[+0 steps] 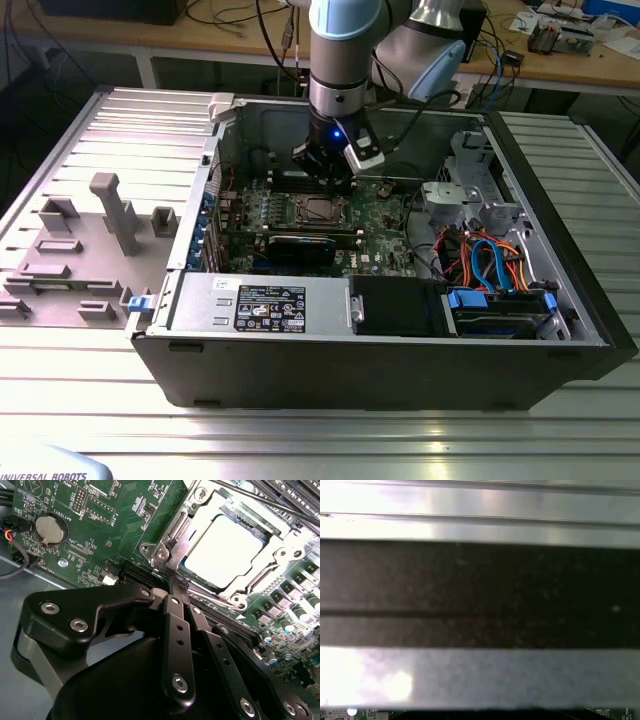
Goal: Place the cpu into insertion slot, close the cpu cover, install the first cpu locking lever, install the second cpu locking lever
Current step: 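Install the first cpu locking lever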
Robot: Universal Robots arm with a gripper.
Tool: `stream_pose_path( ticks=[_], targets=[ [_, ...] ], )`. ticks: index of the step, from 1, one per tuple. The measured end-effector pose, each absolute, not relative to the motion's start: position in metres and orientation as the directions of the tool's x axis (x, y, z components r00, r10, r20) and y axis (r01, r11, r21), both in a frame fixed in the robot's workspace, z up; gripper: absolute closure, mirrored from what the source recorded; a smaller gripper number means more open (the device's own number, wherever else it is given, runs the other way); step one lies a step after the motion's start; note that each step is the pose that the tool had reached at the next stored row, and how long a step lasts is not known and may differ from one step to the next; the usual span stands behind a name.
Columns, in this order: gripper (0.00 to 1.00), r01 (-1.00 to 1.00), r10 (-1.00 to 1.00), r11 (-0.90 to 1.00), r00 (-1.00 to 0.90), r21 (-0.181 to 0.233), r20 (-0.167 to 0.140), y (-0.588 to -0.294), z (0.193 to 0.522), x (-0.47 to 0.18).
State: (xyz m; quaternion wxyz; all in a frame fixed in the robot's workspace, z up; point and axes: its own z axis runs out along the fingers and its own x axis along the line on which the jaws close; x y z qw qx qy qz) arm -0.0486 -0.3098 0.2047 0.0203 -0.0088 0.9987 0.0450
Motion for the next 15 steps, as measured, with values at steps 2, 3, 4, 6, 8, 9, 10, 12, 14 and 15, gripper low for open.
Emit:
stream_pose_path(
  ticks=[2, 3, 4, 6, 8, 9, 10, 12, 14, 15],
  targets=[
    [0.89, -0.019, -0.015, 0.996, -0.999, 0.09, -0.041, -0.3098, 0.2046, -0.0485],
    [0.89, -0.019, -0.015, 0.996, -0.999, 0.09, -0.041, -0.3098, 0.2046, -0.0484],
    [0.89, -0.019, -0.015, 0.996, -0.999, 0.09, -0.041, -0.3097, 0.2049, -0.0482],
    [0.89, -0.018, -0.015, 0.996, -0.999, 0.09, -0.04, -0.3097, 0.2058, -0.0482],
    [0.89, -0.018, -0.015, 0.996, -0.999, 0.09, -0.04, -0.3097, 0.2064, -0.048],
    [0.89, -0.018, -0.015, 0.996, -0.999, 0.09, -0.04, -0.3097, 0.2064, -0.048],
    [0.89, -0.018, -0.015, 0.996, -0.999, 0.089, -0.04, -0.3098, 0.2064, -0.0479],
    [0.89, -0.018, -0.015, 0.996, -0.999, 0.082, -0.04, -0.3098, 0.2061, -0.048],
    [0.89, -0.018, -0.016, 0.997, -0.999, 0.069, -0.04, -0.3098, 0.2047, -0.0479],
    [0.89, -0.018, -0.016, 0.997, -0.999, 0.068, -0.04, -0.3098, 0.2044, -0.0479]
  ],
)
